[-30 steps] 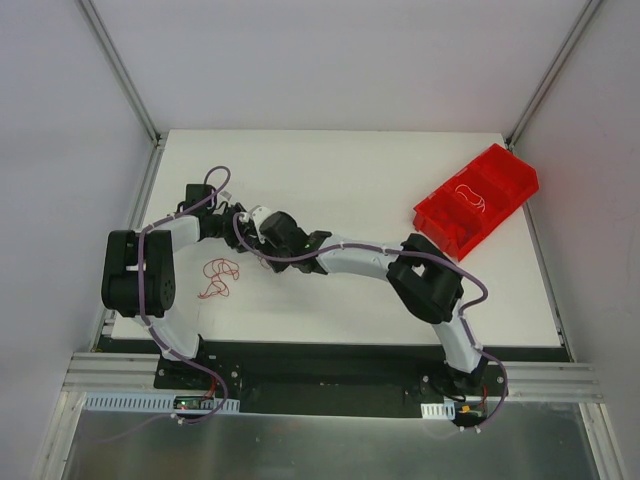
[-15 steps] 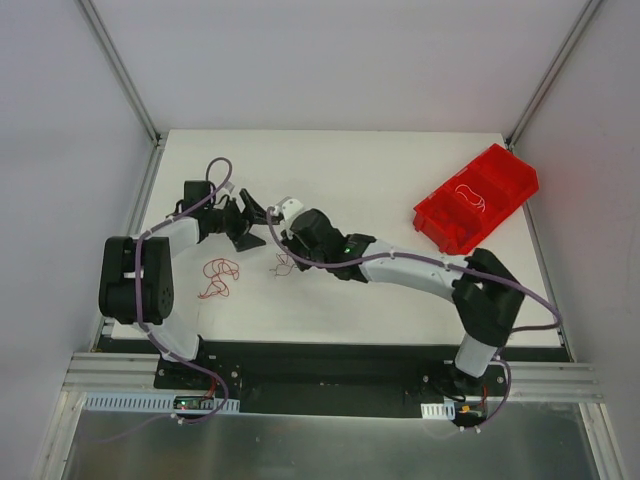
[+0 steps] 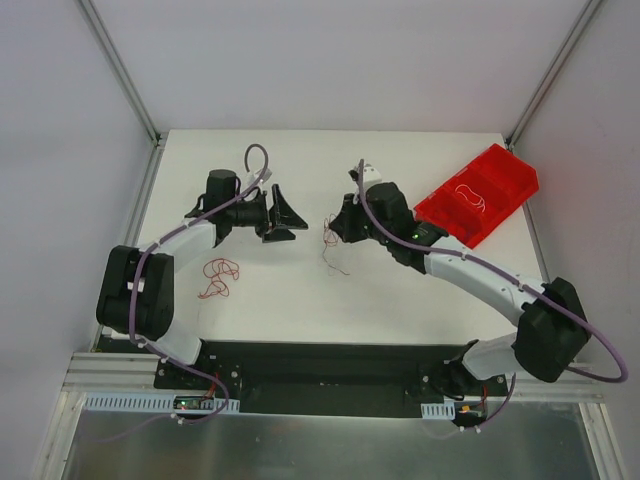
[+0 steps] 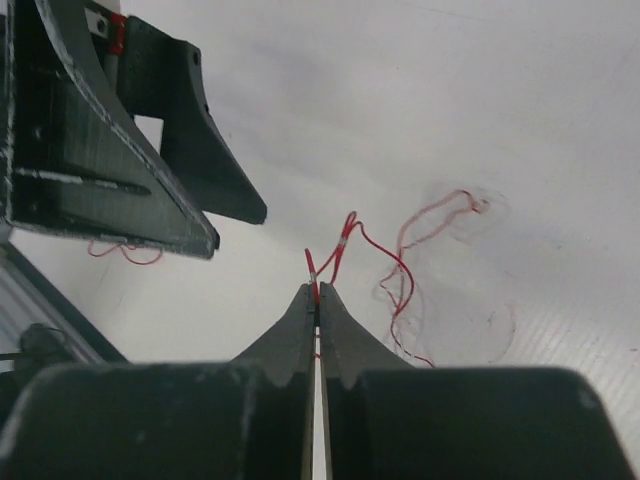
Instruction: Untangle the cables
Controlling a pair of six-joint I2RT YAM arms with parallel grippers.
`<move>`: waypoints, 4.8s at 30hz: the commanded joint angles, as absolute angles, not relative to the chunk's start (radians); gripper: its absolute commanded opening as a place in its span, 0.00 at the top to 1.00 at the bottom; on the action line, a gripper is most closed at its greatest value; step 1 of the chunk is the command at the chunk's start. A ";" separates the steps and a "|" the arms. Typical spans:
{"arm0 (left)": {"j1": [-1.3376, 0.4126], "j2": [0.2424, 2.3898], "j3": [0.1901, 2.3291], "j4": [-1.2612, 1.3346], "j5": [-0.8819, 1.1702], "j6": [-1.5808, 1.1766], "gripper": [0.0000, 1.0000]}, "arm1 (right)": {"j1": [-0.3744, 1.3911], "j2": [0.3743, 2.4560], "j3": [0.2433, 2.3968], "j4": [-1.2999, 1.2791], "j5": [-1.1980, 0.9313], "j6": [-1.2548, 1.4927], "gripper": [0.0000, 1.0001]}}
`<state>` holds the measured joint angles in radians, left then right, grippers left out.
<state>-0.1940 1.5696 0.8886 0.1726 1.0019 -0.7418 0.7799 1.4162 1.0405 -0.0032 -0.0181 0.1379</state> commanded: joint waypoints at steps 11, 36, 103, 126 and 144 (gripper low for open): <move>-0.307 1.459 0.925 0.170 0.997 -0.577 0.06 | 0.746 1.243 1.081 0.087 -0.230 0.389 0.99; -0.186 1.631 0.945 -0.064 0.825 -0.612 0.50 | 0.822 1.140 1.492 0.045 -0.247 0.419 0.99; -0.446 1.522 0.692 0.086 0.541 -1.053 0.52 | 0.732 0.899 0.916 -0.057 -0.078 0.313 1.00; -0.574 1.683 0.813 0.198 0.477 -1.091 0.67 | 0.732 0.896 0.919 -0.043 -0.094 0.322 1.00; -0.588 1.652 0.825 0.057 0.318 -0.892 1.00 | 0.732 0.879 0.954 -0.103 -0.009 0.279 1.00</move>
